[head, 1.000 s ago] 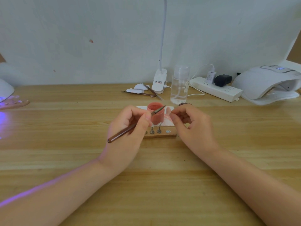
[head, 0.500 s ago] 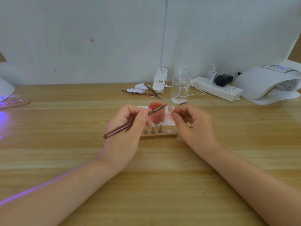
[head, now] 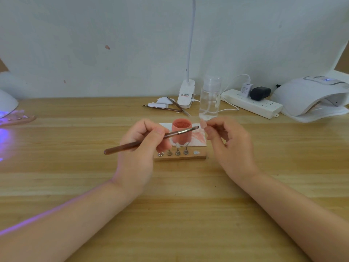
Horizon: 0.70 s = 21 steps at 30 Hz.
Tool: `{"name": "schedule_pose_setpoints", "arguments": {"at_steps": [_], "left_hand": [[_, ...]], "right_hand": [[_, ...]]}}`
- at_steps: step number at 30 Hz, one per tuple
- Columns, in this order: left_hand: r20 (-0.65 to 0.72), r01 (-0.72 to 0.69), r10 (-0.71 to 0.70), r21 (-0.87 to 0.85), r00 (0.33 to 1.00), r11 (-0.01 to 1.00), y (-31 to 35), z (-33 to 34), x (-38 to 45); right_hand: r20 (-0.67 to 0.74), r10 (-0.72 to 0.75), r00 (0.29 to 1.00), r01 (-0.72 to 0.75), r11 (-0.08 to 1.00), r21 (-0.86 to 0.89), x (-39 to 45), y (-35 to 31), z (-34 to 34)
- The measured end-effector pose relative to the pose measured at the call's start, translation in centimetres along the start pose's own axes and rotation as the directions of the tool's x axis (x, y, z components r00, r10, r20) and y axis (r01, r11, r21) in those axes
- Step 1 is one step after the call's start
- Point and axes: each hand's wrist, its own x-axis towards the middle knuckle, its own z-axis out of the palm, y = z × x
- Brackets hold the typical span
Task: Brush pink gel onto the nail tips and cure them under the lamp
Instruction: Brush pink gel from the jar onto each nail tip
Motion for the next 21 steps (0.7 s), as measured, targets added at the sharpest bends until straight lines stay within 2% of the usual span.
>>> {"name": "schedule_pose_setpoints", "arguments": {"at_steps": [3, 6, 14, 18, 21], "left_hand": [[-0.031, 0.038, -0.041, -0.088, 0.999, 0.995, -0.03, -0.17, 0.40], [-0.071, 0.068, -0.075, -0.103, 0.995, 0.992, -0.10, -0.24, 0.65], [-0.112, 0.110, -0.127, -0.146, 0.986, 0.983, -0.23, -0.30, 0.91], [-0.107, 0.091, -0.097, -0.057, 0.990, 0.994, -0.31, -0.34, 0.88], [-0.106, 0.082, -0.068, 0.133, 0.992, 0.988, -0.17, -0.51, 1.12]], "right_hand": [[-0.018, -0.034, 0.999, 0.034, 0.999, -0.009, 0.09, -0.23, -0.16], [-0.004, -0.029, 1.000, 0.029, 0.999, -0.020, 0.02, -0.34, -0.17], [0.030, 0.201, 0.979, -0.203, 0.964, 0.169, 0.03, -0.47, -0.13], [0.048, 0.186, 0.981, -0.191, 0.973, 0.128, 0.00, -0.53, -0.16], [0.041, 0.165, 0.985, -0.168, 0.982, 0.084, -0.03, -0.44, -0.10]]}}
